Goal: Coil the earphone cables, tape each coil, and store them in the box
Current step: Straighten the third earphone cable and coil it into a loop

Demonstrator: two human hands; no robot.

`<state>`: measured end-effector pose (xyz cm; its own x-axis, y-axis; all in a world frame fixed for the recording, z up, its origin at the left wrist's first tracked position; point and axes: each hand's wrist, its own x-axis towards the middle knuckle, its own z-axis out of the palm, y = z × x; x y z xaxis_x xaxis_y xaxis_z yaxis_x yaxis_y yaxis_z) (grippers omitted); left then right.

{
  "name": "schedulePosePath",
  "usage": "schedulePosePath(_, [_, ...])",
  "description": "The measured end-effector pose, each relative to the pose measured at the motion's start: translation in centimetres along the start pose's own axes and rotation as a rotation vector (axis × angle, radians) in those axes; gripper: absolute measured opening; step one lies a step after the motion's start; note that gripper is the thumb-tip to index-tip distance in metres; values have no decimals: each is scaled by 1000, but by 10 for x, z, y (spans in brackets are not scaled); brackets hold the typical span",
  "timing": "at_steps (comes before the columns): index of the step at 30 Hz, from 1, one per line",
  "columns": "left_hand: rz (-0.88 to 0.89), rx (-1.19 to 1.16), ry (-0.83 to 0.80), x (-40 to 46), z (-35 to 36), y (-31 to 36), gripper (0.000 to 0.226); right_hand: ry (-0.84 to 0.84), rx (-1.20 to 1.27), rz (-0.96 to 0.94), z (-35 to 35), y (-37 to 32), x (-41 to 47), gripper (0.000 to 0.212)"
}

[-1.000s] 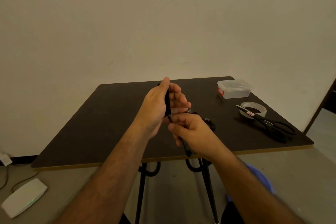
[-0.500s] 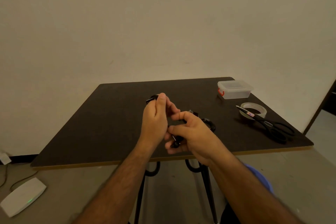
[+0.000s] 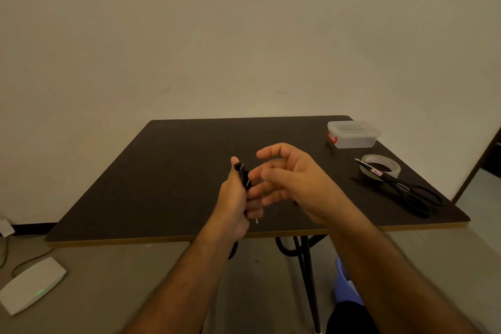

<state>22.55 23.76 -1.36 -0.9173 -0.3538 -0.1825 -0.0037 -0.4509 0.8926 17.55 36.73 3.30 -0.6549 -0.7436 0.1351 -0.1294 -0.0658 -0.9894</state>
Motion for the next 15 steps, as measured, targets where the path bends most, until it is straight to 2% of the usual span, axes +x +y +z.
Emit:
schedulePosePath(3, [-138,20,-33,3,-4,2,64,77,-368,-95,-8,9,5,28])
schedulePosePath(5, [-191,91,-63,3,-8,5,64,56,-482,-65,-13,18,9,39])
schedulePosePath(9, [-254,206,-215,0,-10,10,62,-145,-315,37,-15,38,15,61])
schedulePosePath(12, [-277,235,-317,-2,-9,14,66,-186,-129,36,-15,48,16,48])
schedulePosePath(15, [-270,235,-336,-3,-12,18,66,-192,-48,-1,-12,50,15,29])
